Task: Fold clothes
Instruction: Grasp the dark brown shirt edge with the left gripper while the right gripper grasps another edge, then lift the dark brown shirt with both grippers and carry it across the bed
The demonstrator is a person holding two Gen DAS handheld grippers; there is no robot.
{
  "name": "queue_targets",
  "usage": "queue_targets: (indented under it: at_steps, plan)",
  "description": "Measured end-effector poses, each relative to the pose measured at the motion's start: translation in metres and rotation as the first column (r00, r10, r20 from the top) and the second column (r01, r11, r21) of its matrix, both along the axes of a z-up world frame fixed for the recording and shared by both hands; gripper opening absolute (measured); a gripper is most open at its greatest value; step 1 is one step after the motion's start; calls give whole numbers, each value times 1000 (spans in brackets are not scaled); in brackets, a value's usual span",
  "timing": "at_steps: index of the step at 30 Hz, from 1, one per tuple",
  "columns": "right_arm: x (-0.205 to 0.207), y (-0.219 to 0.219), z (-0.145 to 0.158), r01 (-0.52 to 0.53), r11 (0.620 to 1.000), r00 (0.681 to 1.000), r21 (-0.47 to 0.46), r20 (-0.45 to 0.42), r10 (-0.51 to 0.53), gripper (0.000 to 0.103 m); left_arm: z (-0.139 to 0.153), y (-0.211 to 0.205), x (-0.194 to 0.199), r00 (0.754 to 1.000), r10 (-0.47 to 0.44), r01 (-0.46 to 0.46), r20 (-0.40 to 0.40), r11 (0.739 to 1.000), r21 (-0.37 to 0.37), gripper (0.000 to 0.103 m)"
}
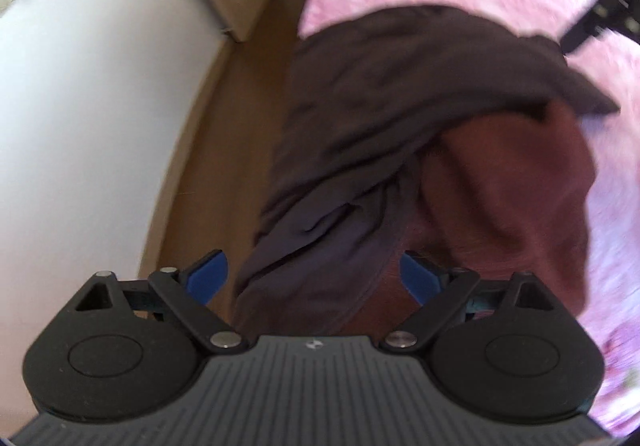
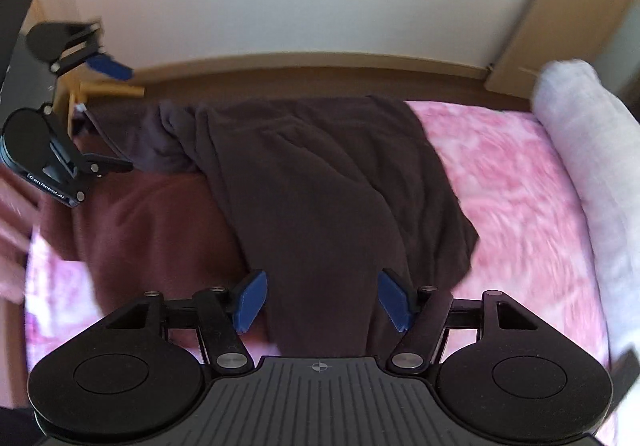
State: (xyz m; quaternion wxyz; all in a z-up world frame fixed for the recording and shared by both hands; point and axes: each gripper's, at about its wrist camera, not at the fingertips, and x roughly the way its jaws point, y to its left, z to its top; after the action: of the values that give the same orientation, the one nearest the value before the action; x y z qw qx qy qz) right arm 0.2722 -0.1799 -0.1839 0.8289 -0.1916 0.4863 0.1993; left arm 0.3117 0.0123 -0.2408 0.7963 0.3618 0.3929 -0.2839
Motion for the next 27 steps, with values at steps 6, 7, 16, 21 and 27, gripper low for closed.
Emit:
queue_targets:
  at_steps: [6, 7, 16, 21, 27]
  plan:
    - [38, 24, -41, -112, 989, 993, -97, -58, 106, 65, -21, 9, 21, 996, -38, 33, -84, 998, -58, 37]
    - [41, 25, -44, -120, 988, 991, -99, -71, 114, 65, -20, 11, 23, 993, -29, 21, -111, 997, -72, 32]
    - [37, -15, 26, 9, 999, 1000, 33, 13, -9, 7, 64, 20, 36, 999, 32, -28, 22, 986, -165, 5]
    - [-6, -47, 98, 130, 988, 971, 81, 189, -143, 0, 124, -8, 5, 989, -8, 44, 147, 969, -245, 4]
    - [-81, -79, 93, 197, 977, 963, 82, 171, -208, 0, 151, -58, -101, 969, -108, 170, 220, 942, -288, 4]
